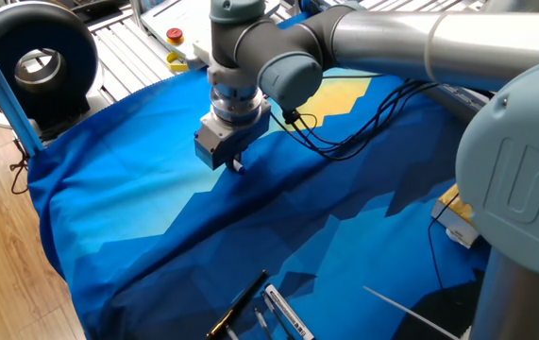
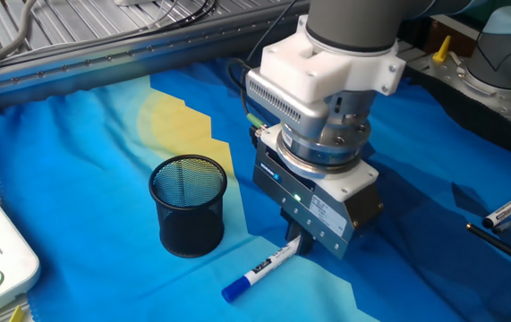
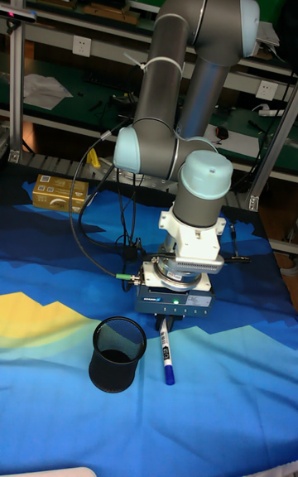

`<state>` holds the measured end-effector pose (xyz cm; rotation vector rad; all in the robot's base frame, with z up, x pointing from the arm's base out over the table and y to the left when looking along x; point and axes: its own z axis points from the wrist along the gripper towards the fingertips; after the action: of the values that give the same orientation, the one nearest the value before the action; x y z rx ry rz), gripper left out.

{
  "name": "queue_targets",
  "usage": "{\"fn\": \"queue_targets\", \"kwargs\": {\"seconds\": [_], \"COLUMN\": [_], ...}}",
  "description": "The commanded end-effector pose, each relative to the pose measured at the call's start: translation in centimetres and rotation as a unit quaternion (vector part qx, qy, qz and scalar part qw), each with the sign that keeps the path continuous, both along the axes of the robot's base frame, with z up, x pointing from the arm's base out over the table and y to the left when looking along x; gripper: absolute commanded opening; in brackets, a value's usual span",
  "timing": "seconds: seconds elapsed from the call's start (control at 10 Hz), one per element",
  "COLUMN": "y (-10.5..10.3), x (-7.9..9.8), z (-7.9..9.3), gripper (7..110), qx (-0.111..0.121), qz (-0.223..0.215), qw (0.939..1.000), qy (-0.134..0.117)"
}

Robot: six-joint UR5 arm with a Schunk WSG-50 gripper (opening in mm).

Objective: Put the pen into the pen holder

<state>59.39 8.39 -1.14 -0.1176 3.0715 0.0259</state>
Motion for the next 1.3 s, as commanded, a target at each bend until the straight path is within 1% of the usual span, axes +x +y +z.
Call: {"fn": "queue_targets", "kwargs": {"seconds": [0.0,0.2,0.4,0.5,0.8,0.9,1.1,1.2], "y": [0.1,0.0,-0.7,-0.9,-1.0,-1.1,-1.9,-2.0], "x": [0.2,0.2,0.3,0.3,0.5,0.3,-0.6,-1.0], "z": [0.1,0.4,1.3,1.8,3.7,4.4,5.7,6.3], "gripper": [7,7,7,7,7,7,7,7], "qx": [0.006,0.005,-0.009,-0.012,-0.008,-0.008,-0.020,-0.023], "qz": [-0.005,-0.007,-0.010,-0.010,-0.013,-0.016,-0.016,-0.017], "qw": [1.0000,1.0000,0.9999,0.9999,0.9998,0.9998,0.9997,0.9996], "qy": [-0.003,-0.003,-0.005,-0.007,-0.013,-0.011,0.001,0.005]}}
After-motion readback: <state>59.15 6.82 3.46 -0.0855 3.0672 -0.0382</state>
